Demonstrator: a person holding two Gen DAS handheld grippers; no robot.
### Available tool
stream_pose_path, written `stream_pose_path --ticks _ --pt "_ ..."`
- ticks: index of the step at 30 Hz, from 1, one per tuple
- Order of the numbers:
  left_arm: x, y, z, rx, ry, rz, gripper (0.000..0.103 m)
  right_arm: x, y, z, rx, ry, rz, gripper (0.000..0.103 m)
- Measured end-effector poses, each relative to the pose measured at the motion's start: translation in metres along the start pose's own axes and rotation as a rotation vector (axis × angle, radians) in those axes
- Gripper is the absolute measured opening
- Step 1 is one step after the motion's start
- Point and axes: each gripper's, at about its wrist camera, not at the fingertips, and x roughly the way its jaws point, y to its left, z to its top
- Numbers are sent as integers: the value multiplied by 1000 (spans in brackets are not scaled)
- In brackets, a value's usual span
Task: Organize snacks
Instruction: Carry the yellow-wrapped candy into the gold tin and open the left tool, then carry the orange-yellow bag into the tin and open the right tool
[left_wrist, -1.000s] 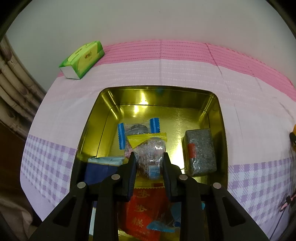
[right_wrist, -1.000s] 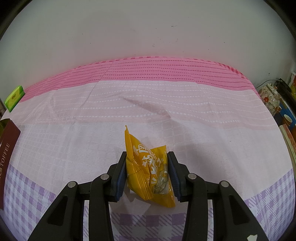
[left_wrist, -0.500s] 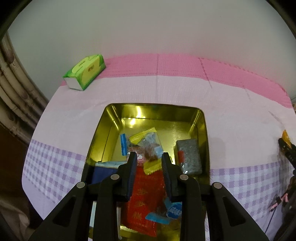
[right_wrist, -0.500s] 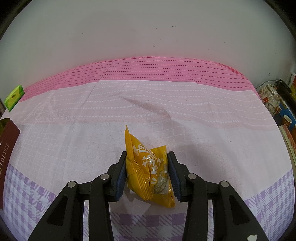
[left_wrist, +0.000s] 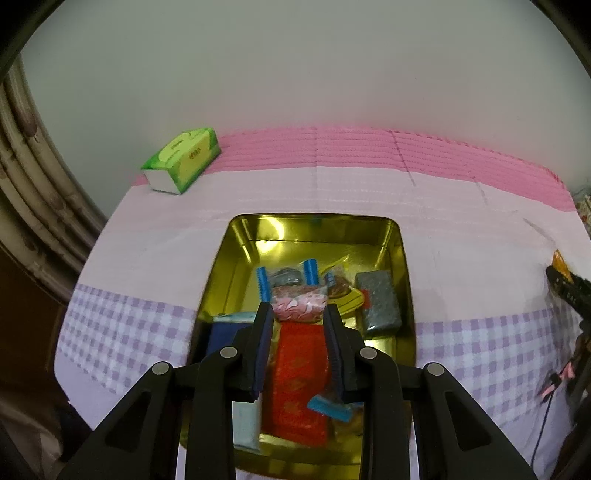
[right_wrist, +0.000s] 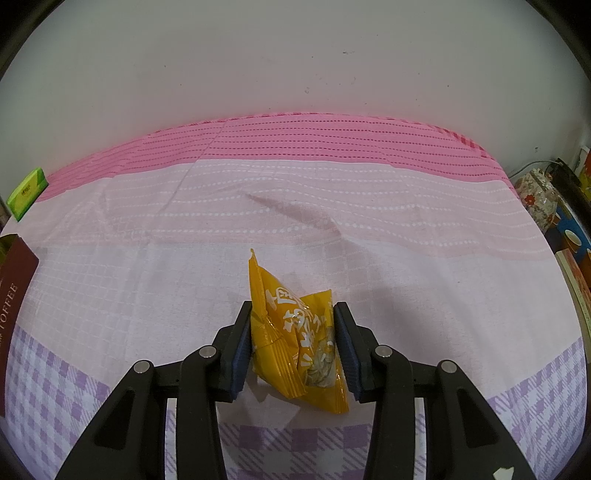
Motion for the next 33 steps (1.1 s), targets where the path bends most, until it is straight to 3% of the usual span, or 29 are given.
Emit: stream_pose_path --ticks 21,27,33 --pt "-9 48 -35 -69 -23 87 39 -14 12 6 37 -3 -30 32" --pt "-7 61 -43 -103 -9 92 40 -41 47 20 -1 -36 59 32" --pt "-7 75 -47 -144 1 96 45 -66 125 30 -112 -50 215 32"
